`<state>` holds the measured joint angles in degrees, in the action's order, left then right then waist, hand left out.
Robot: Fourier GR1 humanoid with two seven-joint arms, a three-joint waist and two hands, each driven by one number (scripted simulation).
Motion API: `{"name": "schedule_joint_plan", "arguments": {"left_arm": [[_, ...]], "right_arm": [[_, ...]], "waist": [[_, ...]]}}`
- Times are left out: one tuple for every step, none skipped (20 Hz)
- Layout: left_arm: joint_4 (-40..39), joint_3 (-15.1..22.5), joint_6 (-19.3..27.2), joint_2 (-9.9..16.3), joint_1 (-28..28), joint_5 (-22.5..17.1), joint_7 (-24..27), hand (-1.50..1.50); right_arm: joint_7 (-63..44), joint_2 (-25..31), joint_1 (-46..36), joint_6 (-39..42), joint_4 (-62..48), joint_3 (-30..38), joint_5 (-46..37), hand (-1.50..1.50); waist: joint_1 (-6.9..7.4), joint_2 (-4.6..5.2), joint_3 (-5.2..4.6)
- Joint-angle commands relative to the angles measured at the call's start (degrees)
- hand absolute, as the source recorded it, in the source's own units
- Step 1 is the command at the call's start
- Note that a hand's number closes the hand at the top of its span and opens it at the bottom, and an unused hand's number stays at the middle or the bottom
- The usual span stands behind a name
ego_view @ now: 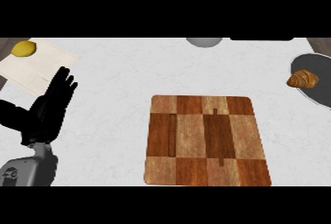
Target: Pick the croissant from the cutting board and place it in the pan
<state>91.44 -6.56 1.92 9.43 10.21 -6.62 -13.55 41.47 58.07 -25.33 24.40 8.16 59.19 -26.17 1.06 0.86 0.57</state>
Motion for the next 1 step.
{"name": "schedule_joint_plan", "arguments": {"left_arm": [[-0.7, 2.0, 0.9, -1.9, -0.5, 1.6, 0.9, 0.00]], "right_arm": [[3.3, -0.9, 1.6, 2.7, 1.2, -0.4, 0.4, -1.50]], "waist": [[0.30, -0.01, -0.02]]}}
